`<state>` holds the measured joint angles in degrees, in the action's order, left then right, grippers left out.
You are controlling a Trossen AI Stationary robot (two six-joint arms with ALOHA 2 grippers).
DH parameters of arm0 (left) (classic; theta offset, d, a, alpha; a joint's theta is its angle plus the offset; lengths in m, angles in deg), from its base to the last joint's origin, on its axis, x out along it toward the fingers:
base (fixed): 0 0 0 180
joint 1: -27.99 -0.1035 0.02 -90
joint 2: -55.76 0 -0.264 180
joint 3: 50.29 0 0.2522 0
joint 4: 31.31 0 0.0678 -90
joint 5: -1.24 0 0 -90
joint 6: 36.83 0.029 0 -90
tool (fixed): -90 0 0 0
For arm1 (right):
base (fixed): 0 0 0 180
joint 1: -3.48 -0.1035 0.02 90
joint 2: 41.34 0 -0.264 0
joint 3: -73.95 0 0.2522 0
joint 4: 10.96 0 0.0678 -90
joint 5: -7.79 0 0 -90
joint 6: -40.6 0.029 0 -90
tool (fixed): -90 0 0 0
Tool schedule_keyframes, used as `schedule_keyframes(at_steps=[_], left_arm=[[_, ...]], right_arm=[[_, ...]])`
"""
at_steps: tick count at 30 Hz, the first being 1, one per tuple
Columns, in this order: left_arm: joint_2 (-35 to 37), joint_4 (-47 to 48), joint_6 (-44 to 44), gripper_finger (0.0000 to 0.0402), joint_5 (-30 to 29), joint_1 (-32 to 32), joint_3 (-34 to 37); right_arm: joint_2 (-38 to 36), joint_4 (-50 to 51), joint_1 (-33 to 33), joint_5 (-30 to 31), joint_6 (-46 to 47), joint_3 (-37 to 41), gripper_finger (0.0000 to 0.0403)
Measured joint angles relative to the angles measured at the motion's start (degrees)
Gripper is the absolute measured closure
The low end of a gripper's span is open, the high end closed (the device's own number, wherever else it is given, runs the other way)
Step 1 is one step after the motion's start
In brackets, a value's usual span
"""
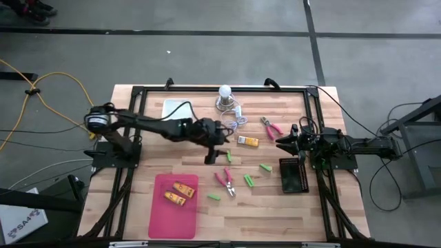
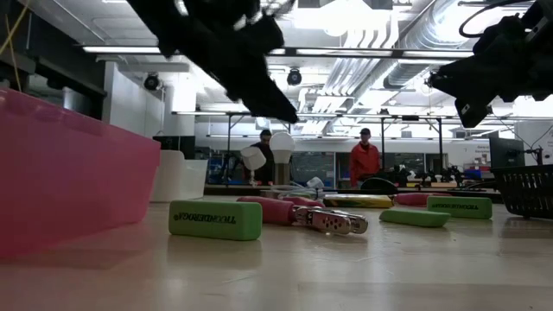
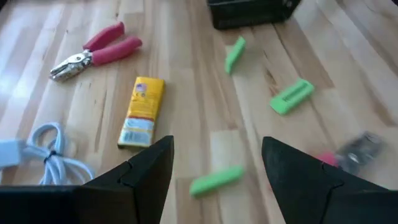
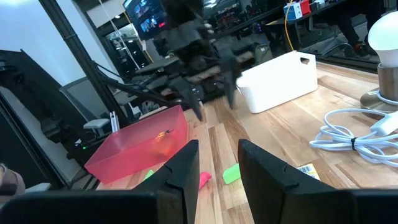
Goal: Pick & Place School Supplies
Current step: Put the crayon box into the pink bin
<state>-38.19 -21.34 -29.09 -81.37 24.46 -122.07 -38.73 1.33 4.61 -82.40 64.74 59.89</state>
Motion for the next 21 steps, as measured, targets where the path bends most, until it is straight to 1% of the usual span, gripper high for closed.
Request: schedule_keyframes(at_steps=[4,6,11,21], left_arm=[[-5.16,-7.12,-0.31,0.0163,3.18,-2.7,0.0],[-7.39,-10.11,-1.57,0.0163,3.58,-3.63,-0.02],[-9.85,-11.41,-3.53,0.0163,2.85,-4.56,-0.02],[-9.93,-11.05,-4.78,0.0163,2.86,-4.13,-0.02]], right_arm=[[0.0,0.0,0.0,0.0,0.0,-0.01,0.0302],[0.0,-0.01,0.01,-0.02,0.0,-0.01,0.0302],[-0.02,0.0,0.01,0.0,0.0,0.0,0.0302],[0.0,0.0,0.0,0.0,0.0,0.0,0.0302]])
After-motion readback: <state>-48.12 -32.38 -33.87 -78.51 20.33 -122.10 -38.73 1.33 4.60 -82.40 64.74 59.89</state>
